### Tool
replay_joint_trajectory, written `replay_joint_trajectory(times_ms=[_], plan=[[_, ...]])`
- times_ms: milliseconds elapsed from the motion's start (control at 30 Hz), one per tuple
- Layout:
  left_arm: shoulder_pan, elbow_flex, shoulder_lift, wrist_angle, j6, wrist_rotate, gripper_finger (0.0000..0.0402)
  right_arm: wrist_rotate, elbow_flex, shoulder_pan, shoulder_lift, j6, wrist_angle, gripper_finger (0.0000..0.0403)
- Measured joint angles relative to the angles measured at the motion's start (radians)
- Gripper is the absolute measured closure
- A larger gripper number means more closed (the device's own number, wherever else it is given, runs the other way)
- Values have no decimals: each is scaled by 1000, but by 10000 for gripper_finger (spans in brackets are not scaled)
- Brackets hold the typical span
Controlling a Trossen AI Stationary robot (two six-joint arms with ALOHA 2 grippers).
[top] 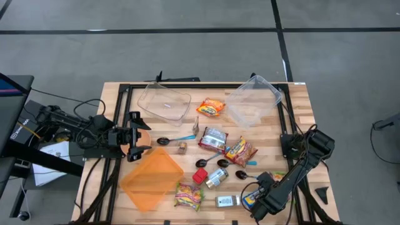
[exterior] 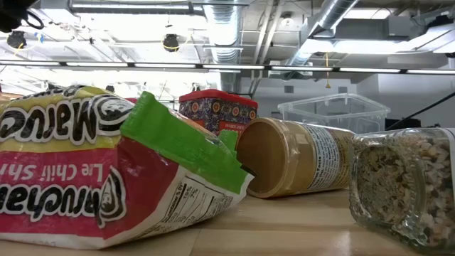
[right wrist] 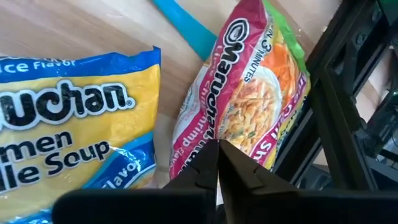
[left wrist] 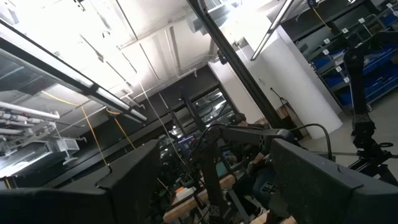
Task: Pick & Place Food Item
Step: Put the green noodle pack into the right transparent bin
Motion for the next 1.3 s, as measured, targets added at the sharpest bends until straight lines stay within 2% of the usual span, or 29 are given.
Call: replay_joint_trajectory(times_ms=[133,333,400,733,1000,1300], plan=[[0,0,0,0,0,0,103,1,14,0,-2,0,-25,401],[0,0,0,0,1,0,103,46,119,-4,-2,3,-181,402],[0,0,0,0,1,0,103,82,171,-5,-2,17,-237,402],[0,0,0,0,1,0,103,336,345,-30,-3,22,-234,403],[0,0,0,0,1,0,103,513,418,-98,-3,-104,-234,403],[0,0,0,-5,1,0,103,667,503,-234,-3,-362,-234,403]])
